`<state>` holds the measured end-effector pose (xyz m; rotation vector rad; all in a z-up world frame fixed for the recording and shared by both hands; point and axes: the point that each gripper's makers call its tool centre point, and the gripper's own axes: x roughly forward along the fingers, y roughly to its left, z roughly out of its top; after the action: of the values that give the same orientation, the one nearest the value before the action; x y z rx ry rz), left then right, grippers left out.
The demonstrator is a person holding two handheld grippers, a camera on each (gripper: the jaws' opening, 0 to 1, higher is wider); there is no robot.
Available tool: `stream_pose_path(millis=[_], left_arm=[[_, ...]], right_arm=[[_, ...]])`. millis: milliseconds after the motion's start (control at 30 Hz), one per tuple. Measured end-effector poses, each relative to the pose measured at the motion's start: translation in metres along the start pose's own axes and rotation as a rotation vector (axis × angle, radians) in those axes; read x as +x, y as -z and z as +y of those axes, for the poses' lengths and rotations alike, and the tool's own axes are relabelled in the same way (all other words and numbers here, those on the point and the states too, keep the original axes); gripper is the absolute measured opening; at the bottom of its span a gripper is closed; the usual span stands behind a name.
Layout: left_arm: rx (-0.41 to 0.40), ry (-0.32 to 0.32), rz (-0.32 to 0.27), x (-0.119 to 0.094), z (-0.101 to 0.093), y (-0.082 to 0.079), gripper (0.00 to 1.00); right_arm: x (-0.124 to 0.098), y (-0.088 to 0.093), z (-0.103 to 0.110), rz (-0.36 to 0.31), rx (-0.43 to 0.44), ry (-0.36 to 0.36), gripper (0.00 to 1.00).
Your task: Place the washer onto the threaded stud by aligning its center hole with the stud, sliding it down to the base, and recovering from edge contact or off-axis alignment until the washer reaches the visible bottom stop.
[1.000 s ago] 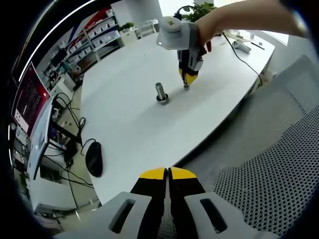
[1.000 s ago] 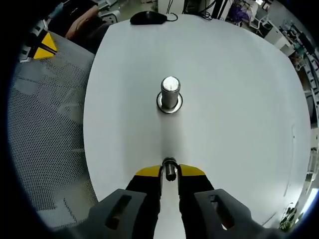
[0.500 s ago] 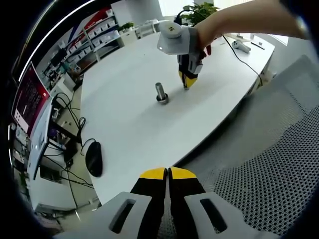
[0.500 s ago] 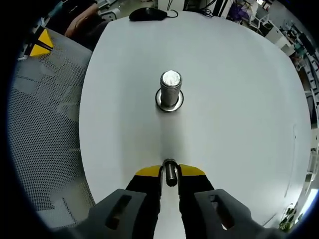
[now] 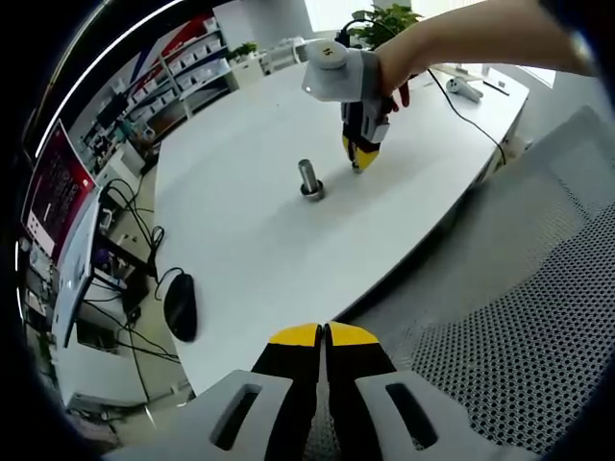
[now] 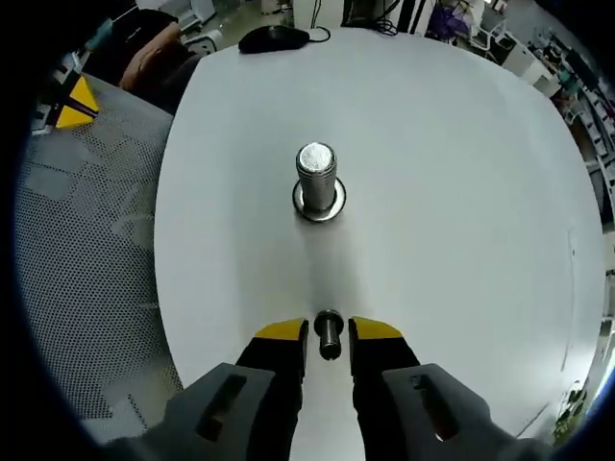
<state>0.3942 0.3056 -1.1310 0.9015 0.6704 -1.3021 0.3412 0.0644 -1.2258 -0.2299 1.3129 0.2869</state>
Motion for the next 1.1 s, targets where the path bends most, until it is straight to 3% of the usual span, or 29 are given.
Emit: stream_pose_path(millis=[167,300,400,600,667,800,900,967,1100], left_arm=[[0.003,0.003,0.0,0.0,-0.001,0.0,0.0],[0.002,-0.001,-0.01,-0.001,0.0,-0.002,0.0],[0.005,0.002,-0.007,0.0,-0.001,-0.001,0.0],[0.008,0.004,-0.014,0.001,-0.001,-0.003,0.0],[0.009,0.005,-0.019,0.001,0.0,-0.004,0.0],[0.011,0.004,-0.032,0.001,0.0,-0.006,0.0],[0.015,-0.008,-0.079,-0.002,0.002,-0.014,0.0],[0.014,-0.008,-0.087,-0.003,0.002,-0.015,0.0],[0.013,-0.003,-0.09,-0.003,0.001,-0.015,0.0]], right_arm=[[-0.006,0.004,-0.004,-0.035,0.009,0.028,0.32],[-0.018,0.003,-0.013,-0.101,0.041,0.073,0.4],[-0.036,0.013,-0.014,-0.123,0.126,0.105,0.44],[-0.078,0.02,-0.018,-0.238,0.264,0.143,0.54],[-0.093,0.019,-0.018,-0.296,0.297,0.163,0.55],[-0.126,0.027,-0.021,-0.403,0.452,0.158,0.57],[-0.159,0.034,-0.009,-0.53,0.623,0.131,0.58],[-0.178,0.041,-0.007,-0.618,0.693,0.126,0.59],[-0.207,0.058,0.009,-0.728,0.789,0.139,0.65]])
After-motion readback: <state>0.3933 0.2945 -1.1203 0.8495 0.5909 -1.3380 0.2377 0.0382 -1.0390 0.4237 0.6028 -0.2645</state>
